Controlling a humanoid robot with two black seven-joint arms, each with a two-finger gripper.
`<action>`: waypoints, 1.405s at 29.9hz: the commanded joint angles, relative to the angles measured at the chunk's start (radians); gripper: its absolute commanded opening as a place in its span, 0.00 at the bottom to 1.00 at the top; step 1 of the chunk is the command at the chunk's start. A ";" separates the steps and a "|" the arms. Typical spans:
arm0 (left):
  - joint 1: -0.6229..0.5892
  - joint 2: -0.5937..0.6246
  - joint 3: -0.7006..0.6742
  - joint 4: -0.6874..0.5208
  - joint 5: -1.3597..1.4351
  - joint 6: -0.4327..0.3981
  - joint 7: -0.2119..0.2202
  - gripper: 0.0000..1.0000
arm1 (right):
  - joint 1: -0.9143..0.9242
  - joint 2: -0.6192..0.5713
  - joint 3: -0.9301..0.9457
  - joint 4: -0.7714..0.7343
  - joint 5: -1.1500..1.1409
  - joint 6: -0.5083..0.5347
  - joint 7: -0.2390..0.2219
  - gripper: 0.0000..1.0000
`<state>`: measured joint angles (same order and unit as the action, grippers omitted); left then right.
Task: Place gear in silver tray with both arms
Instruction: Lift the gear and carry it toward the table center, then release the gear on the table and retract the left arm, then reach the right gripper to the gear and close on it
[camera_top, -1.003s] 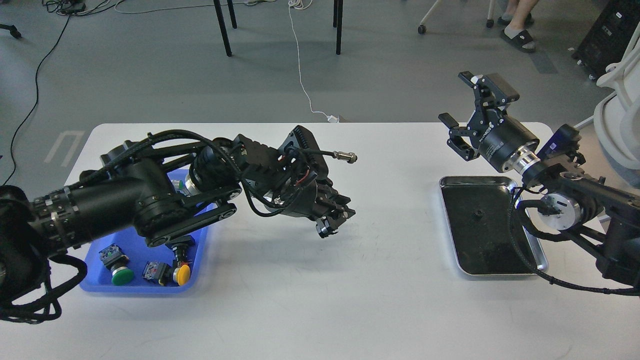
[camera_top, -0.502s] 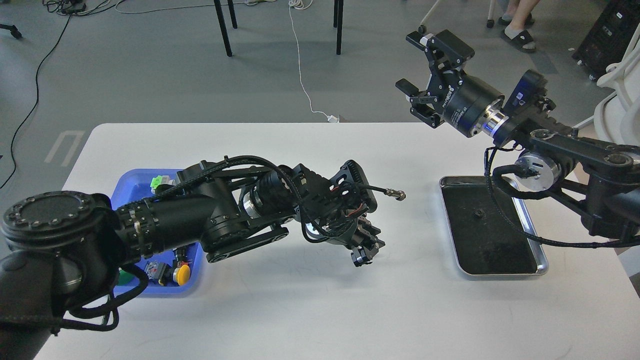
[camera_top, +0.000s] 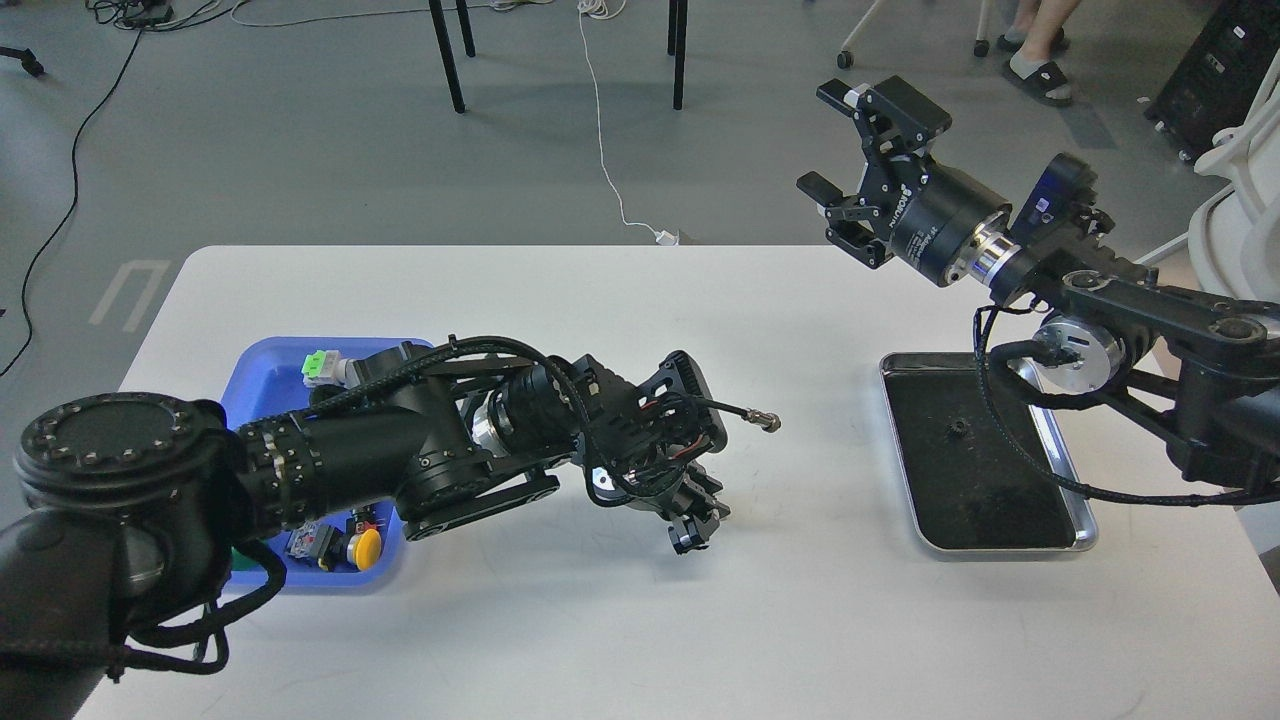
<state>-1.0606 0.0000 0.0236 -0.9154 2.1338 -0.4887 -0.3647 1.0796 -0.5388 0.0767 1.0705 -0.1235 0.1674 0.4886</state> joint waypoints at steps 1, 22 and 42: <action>0.004 0.000 -0.002 0.001 0.000 0.000 0.000 0.23 | -0.007 -0.003 0.000 0.000 -0.001 0.000 0.000 0.97; 0.068 0.331 -0.307 -0.098 -0.587 0.000 -0.016 0.95 | -0.084 -0.113 0.000 0.020 -0.045 0.006 0.000 0.97; 0.789 0.496 -1.056 -0.358 -1.440 0.119 -0.025 0.97 | 0.290 -0.058 -0.510 0.082 -1.079 0.009 0.000 0.99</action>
<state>-0.2827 0.4969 -1.0094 -1.2699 0.7620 -0.3725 -0.3910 1.2334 -0.6717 -0.2849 1.1500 -1.1472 0.1768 0.4888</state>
